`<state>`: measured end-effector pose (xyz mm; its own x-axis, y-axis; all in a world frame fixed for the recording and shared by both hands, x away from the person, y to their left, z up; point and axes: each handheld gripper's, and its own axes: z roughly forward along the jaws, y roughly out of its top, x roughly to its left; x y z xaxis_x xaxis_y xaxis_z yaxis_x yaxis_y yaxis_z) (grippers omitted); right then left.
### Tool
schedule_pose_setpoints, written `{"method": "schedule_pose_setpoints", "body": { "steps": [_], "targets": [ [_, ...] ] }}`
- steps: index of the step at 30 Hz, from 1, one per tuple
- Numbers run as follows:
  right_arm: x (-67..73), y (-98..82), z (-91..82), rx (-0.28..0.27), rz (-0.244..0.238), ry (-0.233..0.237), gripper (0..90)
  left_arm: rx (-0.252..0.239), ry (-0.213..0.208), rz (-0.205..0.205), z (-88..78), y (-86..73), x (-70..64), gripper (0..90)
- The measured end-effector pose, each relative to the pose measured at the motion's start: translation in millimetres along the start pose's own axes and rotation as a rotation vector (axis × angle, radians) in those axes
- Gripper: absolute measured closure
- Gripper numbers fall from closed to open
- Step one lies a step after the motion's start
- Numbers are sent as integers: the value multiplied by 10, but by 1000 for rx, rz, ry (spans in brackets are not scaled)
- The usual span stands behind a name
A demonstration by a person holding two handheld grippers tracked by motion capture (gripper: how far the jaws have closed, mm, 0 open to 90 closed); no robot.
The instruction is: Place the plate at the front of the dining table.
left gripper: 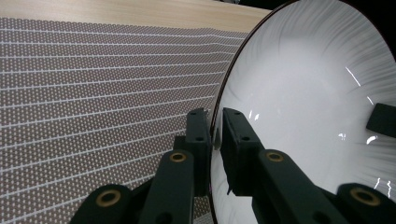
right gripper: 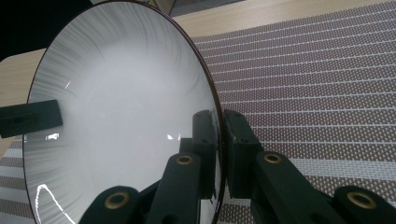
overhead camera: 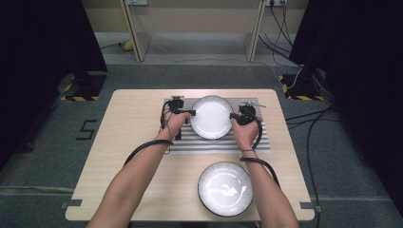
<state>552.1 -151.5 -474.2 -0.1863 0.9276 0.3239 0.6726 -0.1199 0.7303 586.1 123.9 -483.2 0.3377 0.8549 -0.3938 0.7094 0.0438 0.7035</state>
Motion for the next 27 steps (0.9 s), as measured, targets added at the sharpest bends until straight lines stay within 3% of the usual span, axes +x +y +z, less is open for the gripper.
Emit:
{"method": "schedule_pose_setpoints", "body": {
  "steps": [8,13,19,22,23,27],
  "targets": [
    [-29,-12,71,4,4,7,845,3,9,-10,51,-15,26,804],
    [-24,-1,84,-5,-4,13,850,3,-7,-12,77,-47,32,707],
    [-66,-12,148,-1,7,23,850,5,-17,-49,124,-102,36,587],
    [-78,-26,178,2,27,15,850,3,-16,-56,135,-119,36,546],
    [-103,-41,223,18,15,-14,849,-2,-20,-56,142,-128,40,540],
    [-166,-78,278,37,62,-9,846,1,-19,-44,141,-131,55,529]
  ]
}}
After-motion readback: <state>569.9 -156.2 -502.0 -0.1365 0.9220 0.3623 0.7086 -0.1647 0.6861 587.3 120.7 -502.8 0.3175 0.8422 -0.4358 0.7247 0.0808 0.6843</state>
